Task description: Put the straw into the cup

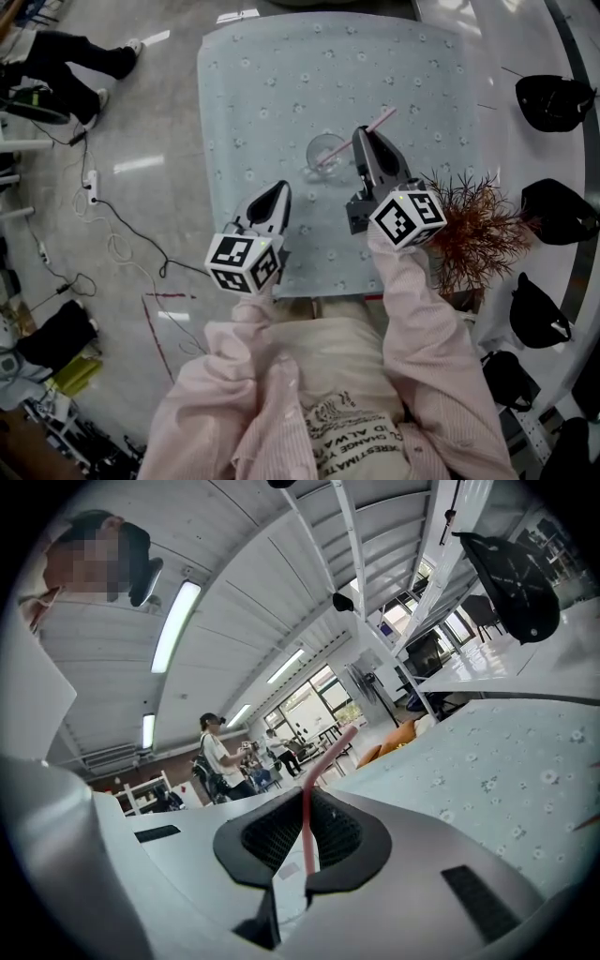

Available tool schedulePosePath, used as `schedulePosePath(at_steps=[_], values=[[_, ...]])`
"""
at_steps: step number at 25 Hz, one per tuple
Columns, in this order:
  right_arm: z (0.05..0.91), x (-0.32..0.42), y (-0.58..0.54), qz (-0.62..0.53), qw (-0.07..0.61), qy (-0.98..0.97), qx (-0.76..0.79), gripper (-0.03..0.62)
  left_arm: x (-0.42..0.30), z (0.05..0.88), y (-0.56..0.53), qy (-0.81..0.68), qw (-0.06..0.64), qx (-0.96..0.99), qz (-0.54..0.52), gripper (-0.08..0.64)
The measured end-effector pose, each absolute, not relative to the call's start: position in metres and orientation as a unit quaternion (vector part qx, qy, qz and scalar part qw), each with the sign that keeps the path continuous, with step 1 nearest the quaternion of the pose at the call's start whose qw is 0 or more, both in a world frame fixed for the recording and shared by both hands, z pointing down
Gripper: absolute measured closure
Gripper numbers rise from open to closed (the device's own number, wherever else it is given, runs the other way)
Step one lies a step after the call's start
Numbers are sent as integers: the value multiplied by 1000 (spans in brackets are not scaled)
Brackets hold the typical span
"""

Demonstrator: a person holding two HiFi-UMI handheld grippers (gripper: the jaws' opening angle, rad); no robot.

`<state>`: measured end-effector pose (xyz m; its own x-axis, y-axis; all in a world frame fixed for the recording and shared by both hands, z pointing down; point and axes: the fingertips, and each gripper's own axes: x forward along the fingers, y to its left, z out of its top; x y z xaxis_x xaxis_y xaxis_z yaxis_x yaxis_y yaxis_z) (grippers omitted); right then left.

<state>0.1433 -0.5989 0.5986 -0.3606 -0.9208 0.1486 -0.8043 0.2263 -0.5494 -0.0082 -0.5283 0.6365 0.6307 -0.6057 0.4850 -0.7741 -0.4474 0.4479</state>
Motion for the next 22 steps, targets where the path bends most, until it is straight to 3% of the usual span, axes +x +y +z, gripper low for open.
schedulePosePath(at_steps=[8,11,22], values=[[604,149,-599,-313,140,759,-554,572,-4,637,-525,-404,332,843,128,560],[608,148,-596,-320,139,758,-551,494,-3,638,-522,-402,334,843,129,560],[610,145,-565,-331,107,756,-555,490,1,622,-513,-397,325,850,118,560]])
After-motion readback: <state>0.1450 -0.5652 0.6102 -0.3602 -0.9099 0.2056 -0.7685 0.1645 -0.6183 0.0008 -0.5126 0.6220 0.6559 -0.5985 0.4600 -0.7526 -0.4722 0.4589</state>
